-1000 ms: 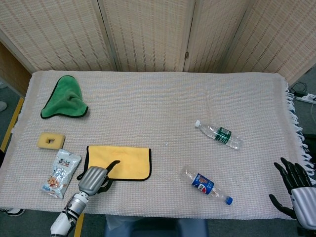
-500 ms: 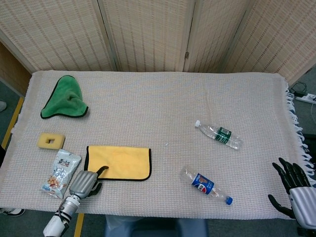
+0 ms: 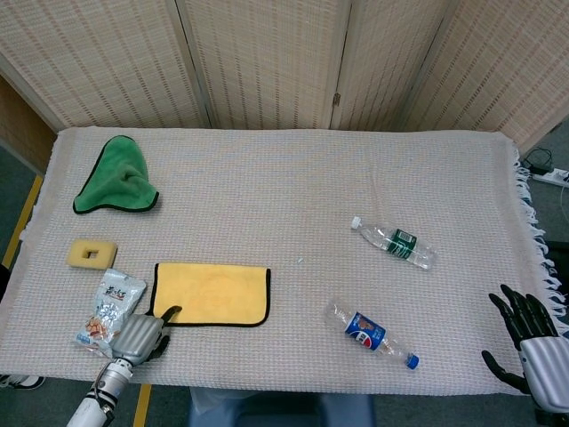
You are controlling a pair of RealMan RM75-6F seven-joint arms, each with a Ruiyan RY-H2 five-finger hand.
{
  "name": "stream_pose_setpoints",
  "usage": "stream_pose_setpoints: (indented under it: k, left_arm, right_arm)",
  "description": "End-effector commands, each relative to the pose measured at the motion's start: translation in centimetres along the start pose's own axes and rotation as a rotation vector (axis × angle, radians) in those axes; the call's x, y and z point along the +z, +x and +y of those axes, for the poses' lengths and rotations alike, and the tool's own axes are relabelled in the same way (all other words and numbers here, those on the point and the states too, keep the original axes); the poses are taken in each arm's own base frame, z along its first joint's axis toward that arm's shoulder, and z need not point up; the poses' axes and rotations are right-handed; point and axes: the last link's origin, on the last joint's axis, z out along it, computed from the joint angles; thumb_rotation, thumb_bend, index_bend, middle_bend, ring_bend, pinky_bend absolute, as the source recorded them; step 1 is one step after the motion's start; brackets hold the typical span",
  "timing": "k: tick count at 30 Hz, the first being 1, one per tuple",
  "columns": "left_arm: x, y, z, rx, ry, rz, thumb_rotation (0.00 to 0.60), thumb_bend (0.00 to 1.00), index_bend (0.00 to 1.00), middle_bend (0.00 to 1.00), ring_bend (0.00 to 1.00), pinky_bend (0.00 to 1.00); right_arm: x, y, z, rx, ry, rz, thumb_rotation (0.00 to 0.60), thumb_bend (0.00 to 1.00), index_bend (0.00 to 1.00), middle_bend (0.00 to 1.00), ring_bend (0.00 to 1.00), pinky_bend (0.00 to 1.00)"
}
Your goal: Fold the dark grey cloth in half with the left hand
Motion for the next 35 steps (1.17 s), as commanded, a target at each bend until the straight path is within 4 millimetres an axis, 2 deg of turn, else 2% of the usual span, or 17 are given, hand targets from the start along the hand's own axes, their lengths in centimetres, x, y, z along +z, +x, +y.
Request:
stream_pose_setpoints:
  k: [1,10,15,16,18,20,22,23,27,31,35]
  left_arm:
    - [-0.4,0.2,0.1,-0.010,-0.011,0.023,0.600,0.57,0.21,1.00,1.00,1.00]
    - [-1.3,2.8,1.7,-0.169,-0.158,0.193,0.600,0.57,0.13,1.00,1.00,1.00]
    - [-3.1,6.3,0.1,-0.107,-0.195,0.344,0.600,0.56,0.11,0.97,0.97,0.99]
    - [-3.9,6.9,-0.6,-0.096,-0.194,0.371,0.600,0.54,0.10,0.89,0.88,0.93]
    - [-5.0,7.5,-1.8,-0.074,-0.180,0.400,0.600,0.50,0.07,0.58,0.55,0.61]
    - [-6.5,8.1,-3.2,-0.054,-0.154,0.472,0.600,0.48,0.07,0.36,0.34,0.33]
    - [-8.2,7.9,-4.5,-0.056,-0.112,0.544,0.600,0.46,0.09,0.23,0.21,0.14]
    - [-8.8,7.7,-5.0,-0.055,-0.093,0.565,0.600,0.45,0.10,0.19,0.15,0.08]
    - [-10.0,7.0,-6.5,-0.030,0.004,0.483,0.600,0.42,0.09,0.14,0.07,0.00]
    - [-9.7,7.3,-7.4,-0.068,0.078,0.405,0.600,0.41,0.08,0.14,0.08,0.00]
    - [-9.7,7.8,-7.3,-0.073,0.059,0.433,0.600,0.40,0.08,0.12,0.07,0.00]
  right_arm:
    - [0.0,0.0,0.0,-0.001,0.000,0.000,0.600,0.35,0.00,0.00,0.00,0.00]
    - [-0.1,0.0,-0.1,-0.004,0.001,0.007,0.600,0.35,0.00,0.00,0.00,0.00]
    - [0.1,0.0,0.0,-0.018,-0.008,0.023,0.600,0.35,0.00,0.00,0.00,0.00]
    - [0.2,-0.1,0.0,-0.020,-0.009,0.024,0.600,0.35,0.00,0.00,0.00,0.00]
    - [0.4,-0.2,-0.1,-0.022,-0.004,0.020,0.600,0.35,0.00,0.00,0.00,0.00]
    - [0.7,-0.4,-0.3,-0.031,0.002,0.019,0.600,0.35,0.00,0.00,0.00,0.00]
    - [1.0,-0.4,-0.4,-0.037,0.005,0.023,0.600,0.35,0.00,0.00,0.00,0.00]
    - [1.1,-0.4,-0.4,-0.041,0.002,0.027,0.600,0.35,0.00,0.00,0.00,0.00]
    - [1.8,-0.7,-0.5,-0.053,-0.006,0.024,0.600,0.35,0.00,0.00,0.00,0.00]
    - [2.4,-1.1,-0.9,-0.064,0.002,0.014,0.600,0.35,0.00,0.00,0.00,0.00]
    - [3.1,-1.4,-0.8,-0.070,-0.008,0.003,0.600,0.35,0.00,0.00,0.00,0.00]
